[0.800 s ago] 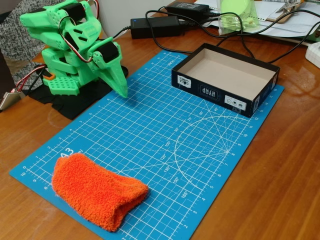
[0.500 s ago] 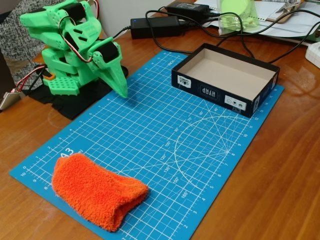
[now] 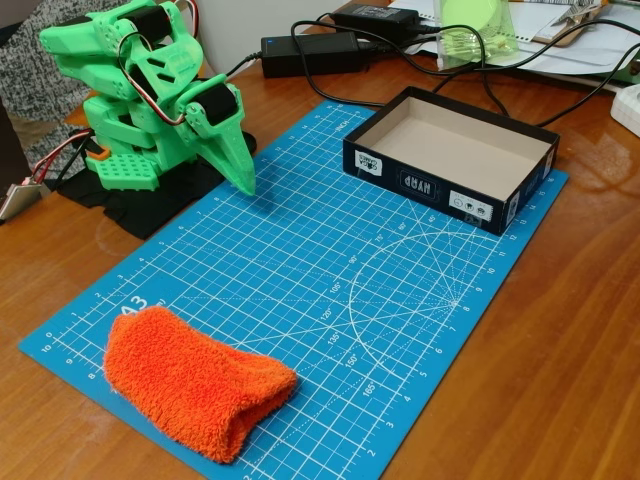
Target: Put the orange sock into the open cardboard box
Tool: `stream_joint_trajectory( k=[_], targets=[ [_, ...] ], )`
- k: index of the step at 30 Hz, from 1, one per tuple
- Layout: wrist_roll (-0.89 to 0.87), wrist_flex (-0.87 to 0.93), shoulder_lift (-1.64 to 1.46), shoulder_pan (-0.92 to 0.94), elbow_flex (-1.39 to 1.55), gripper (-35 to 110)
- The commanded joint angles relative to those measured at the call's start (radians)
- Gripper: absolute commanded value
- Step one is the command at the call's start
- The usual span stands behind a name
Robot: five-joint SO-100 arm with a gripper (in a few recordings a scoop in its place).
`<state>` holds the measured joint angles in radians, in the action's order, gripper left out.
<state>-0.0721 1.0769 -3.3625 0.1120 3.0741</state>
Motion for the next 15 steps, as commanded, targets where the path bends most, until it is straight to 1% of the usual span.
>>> stream_joint_trajectory(
  k=[1,6,11,15],
  targets=[
    [-0.014,-0.003,-0.014,0.025,0.012,0],
    [-0.014,-0.003,-0.014,0.025,0.012,0],
    [-0.006,-0.003,-0.014,0.015,0.012,5],
    [-0.006,-0.003,-0.014,0.015,0.012,5]
  ],
)
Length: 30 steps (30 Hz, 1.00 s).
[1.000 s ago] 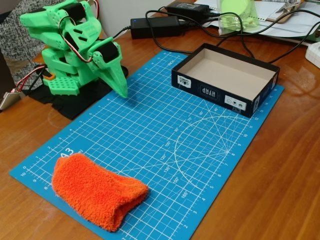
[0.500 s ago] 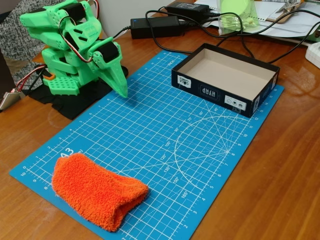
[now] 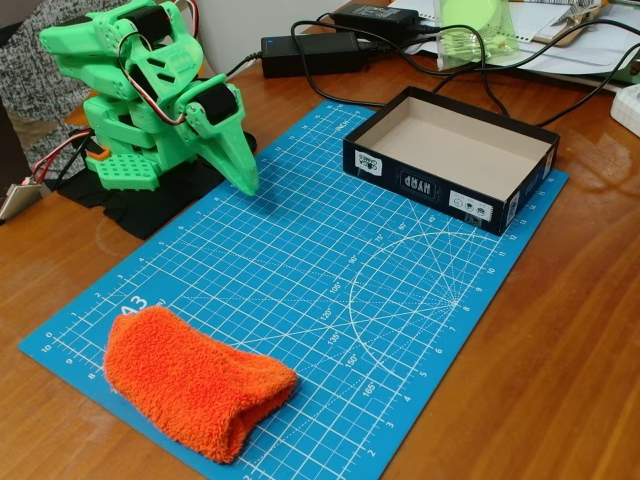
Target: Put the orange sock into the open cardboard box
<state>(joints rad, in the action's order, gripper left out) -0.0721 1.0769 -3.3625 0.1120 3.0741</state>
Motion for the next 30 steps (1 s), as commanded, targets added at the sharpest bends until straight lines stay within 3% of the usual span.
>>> stream_joint_trajectory(
  k=[1,17,24,30],
  targets=[
    [-0.011,-0.003,-0.014,0.020,0.012,5],
    [0.021,-0.043,-0.014,0.029,0.020,0],
    [0.489,0.071,0.066,0.072,-0.397,19],
    [0.819,0.178,0.420,0.172,-0.922,18]
  ],
)
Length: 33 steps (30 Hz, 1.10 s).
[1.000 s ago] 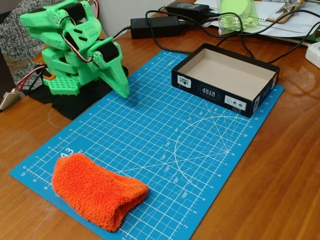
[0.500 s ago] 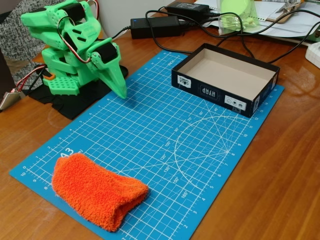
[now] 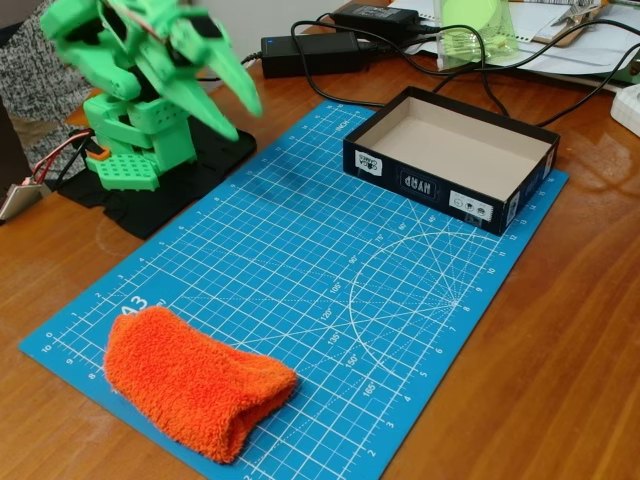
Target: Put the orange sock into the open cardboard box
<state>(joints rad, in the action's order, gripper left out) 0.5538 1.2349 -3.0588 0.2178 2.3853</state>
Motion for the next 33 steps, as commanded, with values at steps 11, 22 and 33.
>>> stream_joint_trajectory(
  k=[11,22,33],
  targets=[
    [0.735,-0.347,0.873,0.469,-0.272,16],
    [1.002,-0.847,1.523,0.607,-0.373,14],
    [0.976,-0.982,1.701,0.630,-0.460,0]
  ],
)
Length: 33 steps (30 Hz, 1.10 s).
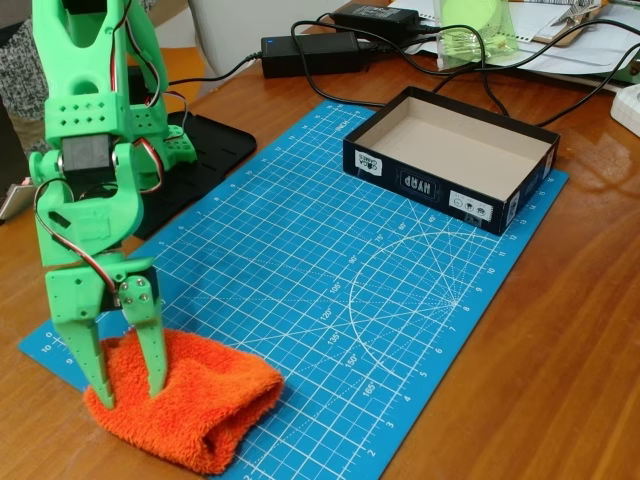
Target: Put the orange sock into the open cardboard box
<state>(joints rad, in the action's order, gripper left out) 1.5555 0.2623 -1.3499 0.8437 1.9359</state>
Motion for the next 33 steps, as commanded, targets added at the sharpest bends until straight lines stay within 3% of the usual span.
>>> stream_joint_trajectory(
  k=[1,7,12,16,21,26,29,33],
  targets=[
    [-0.046,-0.009,-0.009,-0.003,-0.008,0],
    [-0.155,0.000,-0.081,-0.046,0.017,0],
    [-0.261,0.052,-0.146,-0.083,0.020,31],
    [-0.380,0.117,-0.213,-0.123,0.020,30],
    [-0.854,0.175,-0.304,-0.081,0.006,25],
    [-1.302,0.486,-0.356,0.011,-0.106,20],
    [-1.496,0.690,-0.350,0.017,-0.179,29],
    [-1.876,0.746,-0.336,0.072,-0.186,31]
  ],
)
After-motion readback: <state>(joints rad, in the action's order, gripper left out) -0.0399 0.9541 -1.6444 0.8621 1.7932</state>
